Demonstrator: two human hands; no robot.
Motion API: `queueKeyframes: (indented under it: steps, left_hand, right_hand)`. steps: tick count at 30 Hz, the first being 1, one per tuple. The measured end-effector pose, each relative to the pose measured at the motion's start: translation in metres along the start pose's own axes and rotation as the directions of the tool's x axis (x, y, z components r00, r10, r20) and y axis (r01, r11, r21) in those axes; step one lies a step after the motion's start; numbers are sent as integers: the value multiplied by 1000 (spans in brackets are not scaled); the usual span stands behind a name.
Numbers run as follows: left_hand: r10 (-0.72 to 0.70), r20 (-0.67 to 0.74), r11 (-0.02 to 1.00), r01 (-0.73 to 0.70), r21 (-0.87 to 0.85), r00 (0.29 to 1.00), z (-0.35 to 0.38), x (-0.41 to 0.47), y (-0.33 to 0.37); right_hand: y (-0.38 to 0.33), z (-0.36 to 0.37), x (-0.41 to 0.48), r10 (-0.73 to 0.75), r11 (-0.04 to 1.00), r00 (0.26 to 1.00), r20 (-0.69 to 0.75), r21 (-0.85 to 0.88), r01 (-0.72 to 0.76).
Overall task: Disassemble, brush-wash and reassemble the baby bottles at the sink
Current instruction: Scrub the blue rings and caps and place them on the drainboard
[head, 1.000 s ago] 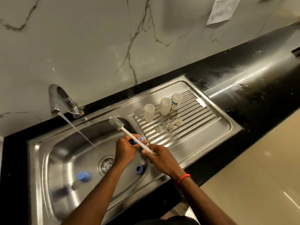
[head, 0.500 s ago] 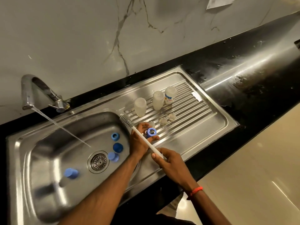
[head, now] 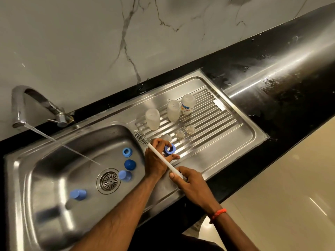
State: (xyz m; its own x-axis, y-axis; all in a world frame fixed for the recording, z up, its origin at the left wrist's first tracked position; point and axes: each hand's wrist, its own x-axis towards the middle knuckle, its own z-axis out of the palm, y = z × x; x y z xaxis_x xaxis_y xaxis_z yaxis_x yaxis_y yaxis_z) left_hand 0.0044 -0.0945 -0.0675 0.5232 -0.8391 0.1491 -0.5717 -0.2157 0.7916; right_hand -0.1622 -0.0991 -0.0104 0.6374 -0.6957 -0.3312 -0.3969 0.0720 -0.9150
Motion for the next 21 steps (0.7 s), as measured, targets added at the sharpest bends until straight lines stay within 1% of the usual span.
queueKeyframes:
  steps: [5, 8, 10, 12, 15, 21]
  left_hand:
    - [-15, -67, 998, 10, -64, 998, -5, 3, 11]
    - [-63, -123, 992, 49, -116, 990, -4, 7, 3]
    - [-45, -133, 996, 34, -85, 990, -2, 14, -2]
    - [-38, -101, 999, 36, -25, 994, 0, 21, -4]
    - [-71, -56, 996, 74, 53, 996, 1, 31, -6]
    - [-102, -118, 992, 111, 67, 988, -4, 43, -13]
  right_hand:
    - [5, -2, 4, -1, 1000, 1000, 3, -13, 1]
    - [8, -4, 6, -2, 1000, 1000, -5, -22, 2]
    - [9, -4, 6, -6, 1000, 1000, -12, -22, 5]
    - [9, -5, 7, -10, 1000, 1000, -28, -9, 10]
    - [10, -4, 9, -17, 1000, 999, -50, 9, 17]
    - [8, -4, 11, -10, 1000, 999, -44, -6, 10]
